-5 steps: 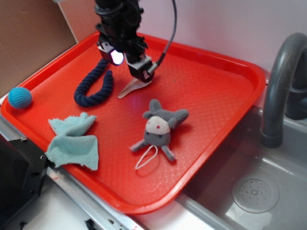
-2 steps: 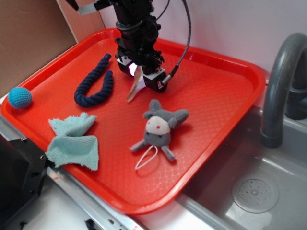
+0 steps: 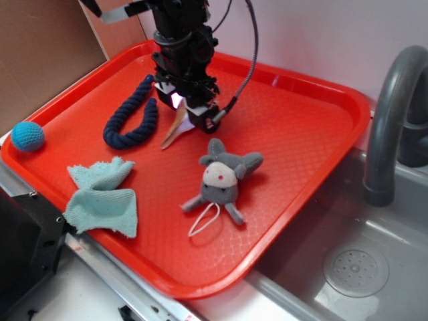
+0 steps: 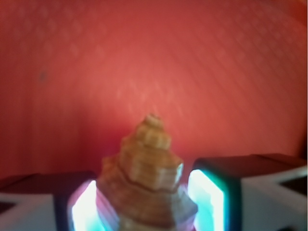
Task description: Grab the shell.
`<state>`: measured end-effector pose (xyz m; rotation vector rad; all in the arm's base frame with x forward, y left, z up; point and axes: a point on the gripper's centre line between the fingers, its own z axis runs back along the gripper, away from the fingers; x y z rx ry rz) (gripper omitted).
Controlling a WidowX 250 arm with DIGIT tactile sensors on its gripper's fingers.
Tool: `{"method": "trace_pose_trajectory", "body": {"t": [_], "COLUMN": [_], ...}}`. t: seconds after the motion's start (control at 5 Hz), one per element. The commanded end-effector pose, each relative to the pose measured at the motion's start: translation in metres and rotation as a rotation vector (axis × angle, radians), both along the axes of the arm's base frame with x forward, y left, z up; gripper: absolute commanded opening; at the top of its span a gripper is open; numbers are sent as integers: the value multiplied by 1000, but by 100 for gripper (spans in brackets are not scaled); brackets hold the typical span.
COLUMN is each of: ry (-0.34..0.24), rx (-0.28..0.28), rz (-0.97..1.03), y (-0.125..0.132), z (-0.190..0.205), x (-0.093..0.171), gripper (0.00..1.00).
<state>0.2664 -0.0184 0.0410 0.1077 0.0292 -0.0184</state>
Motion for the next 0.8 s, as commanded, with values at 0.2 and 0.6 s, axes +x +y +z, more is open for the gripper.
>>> {"method": "trace_pose_trajectory", "body": {"t": [0.2, 0.6], "ry": [-236, -142], "rx": [-156, -226], "rz": [24, -142], "y": [-3, -10], "z": [164, 178], "x": [-39, -53], "gripper": [0, 0]}}
